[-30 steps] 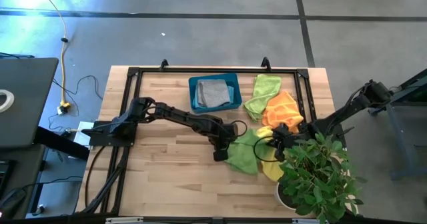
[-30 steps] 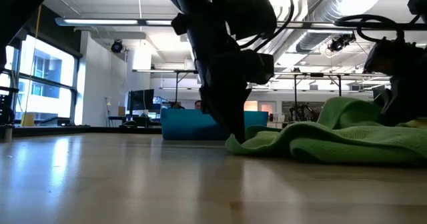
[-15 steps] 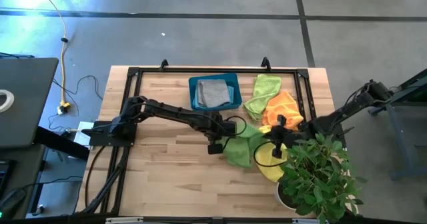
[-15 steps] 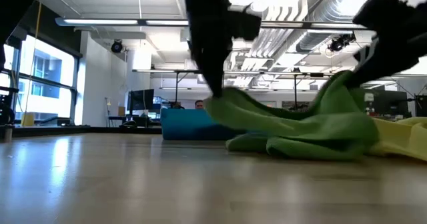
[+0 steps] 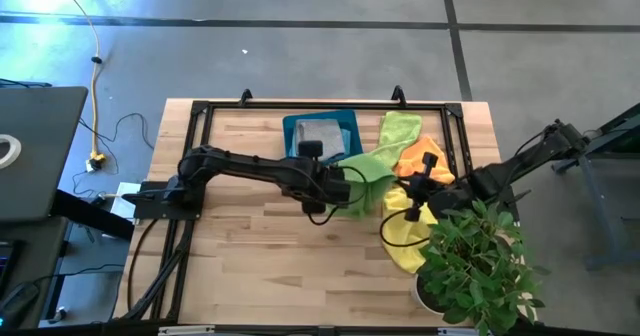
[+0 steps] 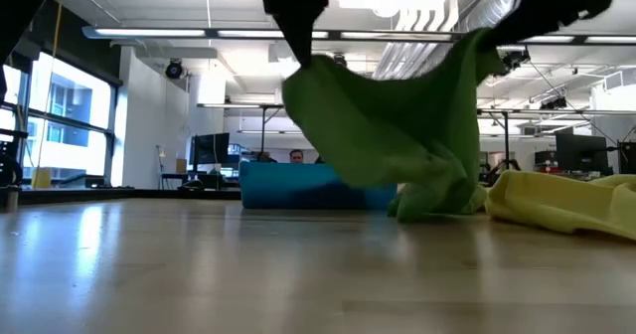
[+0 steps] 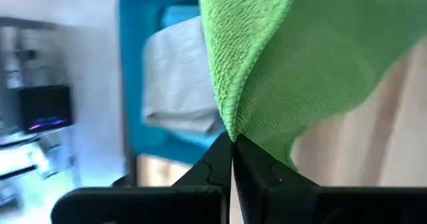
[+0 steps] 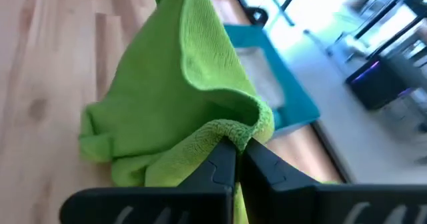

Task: Fold microfiber towels
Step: Fold the bottom left green microfiber cloth

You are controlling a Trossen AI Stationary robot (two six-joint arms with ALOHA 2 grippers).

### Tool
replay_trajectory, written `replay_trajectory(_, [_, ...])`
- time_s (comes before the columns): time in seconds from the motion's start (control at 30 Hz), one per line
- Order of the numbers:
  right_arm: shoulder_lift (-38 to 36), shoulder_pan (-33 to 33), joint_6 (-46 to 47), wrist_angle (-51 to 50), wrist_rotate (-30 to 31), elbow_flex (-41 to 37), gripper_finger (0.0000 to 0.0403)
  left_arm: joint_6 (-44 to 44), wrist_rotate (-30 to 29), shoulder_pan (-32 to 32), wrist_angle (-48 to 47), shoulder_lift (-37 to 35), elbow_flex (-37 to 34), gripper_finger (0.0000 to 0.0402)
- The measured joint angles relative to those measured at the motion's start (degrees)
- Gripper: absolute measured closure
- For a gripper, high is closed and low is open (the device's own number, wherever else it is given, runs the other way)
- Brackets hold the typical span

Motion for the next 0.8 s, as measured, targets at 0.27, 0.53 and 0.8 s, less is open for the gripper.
replay_trajectory(0.27, [1.76, -0.72, -6.63, 0.06, 9.99, 3.96, 0.0403, -0.02, -12.47, -1.89, -4.12, -0.59, 3.38, 0.0401])
replay_trajectory(0.53, [4.02, -0.70, -11.14, 0.84, 14.71, 4.29, 0.0403, 1.57, -21.40, -3.12, -4.02, -1.55, 3.42, 0.0401])
replay_trajectory(0.8, [5.19, -0.77, -28.87, 8.09, 17.69, 4.29, 0.0403, 3.92, -26.07, -2.93, -4.04, -1.75, 3.42, 0.0401])
